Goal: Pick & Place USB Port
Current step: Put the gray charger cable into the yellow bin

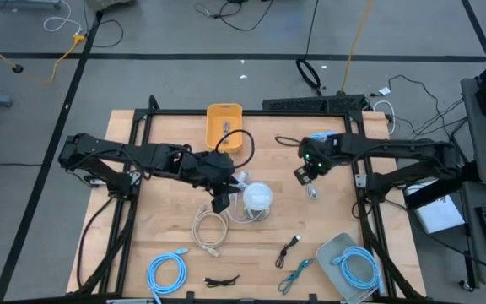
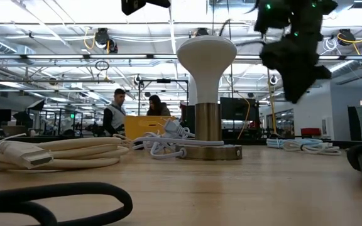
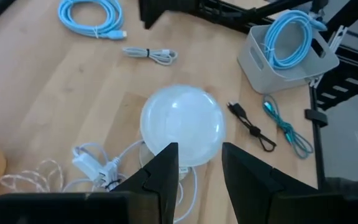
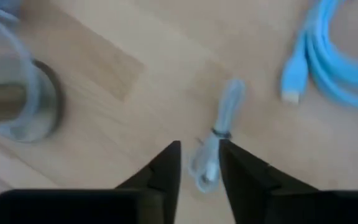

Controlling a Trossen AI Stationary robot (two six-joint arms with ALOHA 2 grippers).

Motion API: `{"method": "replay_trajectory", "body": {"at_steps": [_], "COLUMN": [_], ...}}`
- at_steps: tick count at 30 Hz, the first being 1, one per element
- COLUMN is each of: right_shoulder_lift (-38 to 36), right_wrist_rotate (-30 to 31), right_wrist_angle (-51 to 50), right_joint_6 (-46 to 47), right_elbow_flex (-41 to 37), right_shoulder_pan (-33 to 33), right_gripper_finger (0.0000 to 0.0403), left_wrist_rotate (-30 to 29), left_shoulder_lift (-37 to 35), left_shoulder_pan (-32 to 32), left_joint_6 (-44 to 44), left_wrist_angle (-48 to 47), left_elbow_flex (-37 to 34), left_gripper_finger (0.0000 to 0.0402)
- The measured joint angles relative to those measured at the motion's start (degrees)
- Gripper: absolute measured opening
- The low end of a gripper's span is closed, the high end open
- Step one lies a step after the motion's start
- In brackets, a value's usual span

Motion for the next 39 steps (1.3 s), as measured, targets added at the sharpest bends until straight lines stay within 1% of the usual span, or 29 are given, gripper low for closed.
{"method": "replay_trajectory", "body": {"at_steps": [3, 7, 10, 14, 20, 25, 28, 30, 33, 35, 37, 39], "right_shoulder_lift": [-0.44, -0.47, -0.48, -0.47, -0.48, -0.55, -0.48, -0.41, -0.42, -0.44, -0.44, -0.42], "right_wrist_rotate": [-2.22, -2.36, -2.68, -3.38, -3.04, -1.43, -0.18, 1.46, 2.48, 2.64, 2.74, 2.74], "right_wrist_angle": [0.84, 6.30, 12.08, 18.78, 25.36, 28.02, 28.87, 31.00, 33.11, 36.61, 40.24, 43.94], "right_joint_6": [3.15, 6.84, 7.67, 9.02, 9.39, 10.27, 10.66, 10.62, 10.64, 10.60, 10.43, 11.56], "right_elbow_flex": [-4.41, -9.77, -12.70, -17.31, -23.08, -24.05, -24.09, -24.07, -24.09, -24.08, -24.07, -24.07], "right_shoulder_pan": [0.61, 1.33, 1.56, 1.60, 2.05, 2.04, 2.45, 3.12, 4.11, 4.62, 4.93, 4.97], "right_gripper_finger": [0.0146, 0.0175, 0.0184, 0.0180, 0.0162, 0.0143, 0.0119, 0.0096, 0.0052, 0.0021, 0.0011, 0.0014], "left_wrist_rotate": [-0.44, -0.51, -0.49, -0.49, -0.51, -0.66, -0.90, -0.99, -1.03, -1.38, -1.43, -1.47], "left_shoulder_lift": [0.00, 0.00, 0.00, 0.00, 0.00, 0.00, 0.00, 0.00, 0.00, 0.00, 0.00, 0.00], "left_shoulder_pan": [-0.24, -0.79, -1.39, -1.96, -2.76, -2.97, -2.94, -2.94, -2.94, -2.94, -2.85, -2.64], "left_joint_6": [0.04, 0.04, -0.07, -0.76, -1.50, -1.77, -1.85, -1.88, -1.71, -1.68, -1.55, -1.57], "left_wrist_angle": [0.27, 0.88, 1.30, 1.67, 1.74, 1.76, 1.80, 1.93, 1.94, 2.00, 2.44, 3.05], "left_elbow_flex": [0.00, 0.00, 0.00, 0.00, 0.00, 0.00, 0.00, 0.00, 0.00, 0.00, 0.00, 0.00], "left_gripper_finger": [0.0124, 0.0124, 0.0124, 0.0124, 0.0124, 0.0124, 0.0124, 0.0124, 0.0124, 0.0124, 0.0124, 0.0124]}}
